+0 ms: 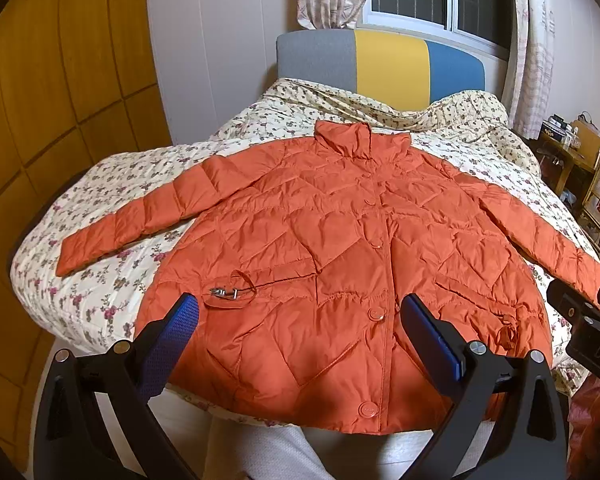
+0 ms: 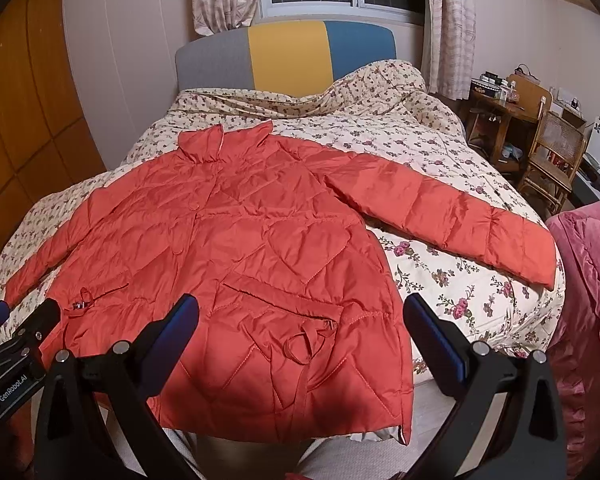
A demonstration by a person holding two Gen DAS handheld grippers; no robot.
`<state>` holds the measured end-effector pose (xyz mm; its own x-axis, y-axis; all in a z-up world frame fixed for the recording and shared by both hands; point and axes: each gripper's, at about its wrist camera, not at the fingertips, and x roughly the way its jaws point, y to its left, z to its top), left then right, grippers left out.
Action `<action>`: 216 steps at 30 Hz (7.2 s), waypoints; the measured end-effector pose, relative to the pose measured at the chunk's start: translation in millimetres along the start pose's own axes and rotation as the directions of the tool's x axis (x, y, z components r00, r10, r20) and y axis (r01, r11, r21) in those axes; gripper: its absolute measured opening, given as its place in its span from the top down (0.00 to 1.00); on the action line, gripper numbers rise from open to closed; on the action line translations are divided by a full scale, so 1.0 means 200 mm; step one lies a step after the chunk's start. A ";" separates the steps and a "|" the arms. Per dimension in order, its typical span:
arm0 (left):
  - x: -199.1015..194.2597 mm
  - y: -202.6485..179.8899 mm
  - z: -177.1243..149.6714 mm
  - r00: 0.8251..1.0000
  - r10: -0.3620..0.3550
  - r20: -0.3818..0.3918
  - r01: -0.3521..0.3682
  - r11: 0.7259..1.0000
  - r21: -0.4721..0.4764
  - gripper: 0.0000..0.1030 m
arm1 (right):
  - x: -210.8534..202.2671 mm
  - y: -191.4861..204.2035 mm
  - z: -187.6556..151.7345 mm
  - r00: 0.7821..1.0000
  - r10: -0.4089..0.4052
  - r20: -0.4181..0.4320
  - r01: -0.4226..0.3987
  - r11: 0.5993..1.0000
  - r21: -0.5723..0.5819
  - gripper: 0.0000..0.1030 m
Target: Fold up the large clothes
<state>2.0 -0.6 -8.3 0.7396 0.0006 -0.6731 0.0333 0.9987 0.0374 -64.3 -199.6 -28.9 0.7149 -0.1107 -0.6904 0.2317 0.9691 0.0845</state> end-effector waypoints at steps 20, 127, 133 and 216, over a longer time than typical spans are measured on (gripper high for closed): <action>0.01 0.00 -0.01 1.000 0.002 -0.002 -0.002 1.000 0.004 0.03 | 0.01 -0.01 -0.01 1.000 0.004 -0.011 -0.004 1.000 0.001 0.02; 1.25 0.62 0.16 0.993 0.031 -0.114 -0.052 0.981 -0.187 0.03 | 0.80 -0.85 0.56 0.915 -0.310 0.258 0.189 0.895 0.404 0.86; 1.25 0.62 0.16 0.994 0.029 -0.109 -0.049 0.980 -0.191 0.03 | 0.95 -0.37 0.64 0.909 -0.225 0.351 0.217 0.974 0.064 0.86; 1.49 -0.29 0.65 0.920 -0.391 -0.020 0.390 0.920 -0.021 0.92 | 1.19 -0.53 0.70 0.967 -0.037 0.251 -0.020 0.975 0.222 0.48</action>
<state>307.8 -64.4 -115.8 0.6539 -0.3888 -0.6490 0.3053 0.9205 -0.2439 174.6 -359.5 -102.0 0.8486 -0.1985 -0.4904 0.3577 0.8982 0.2554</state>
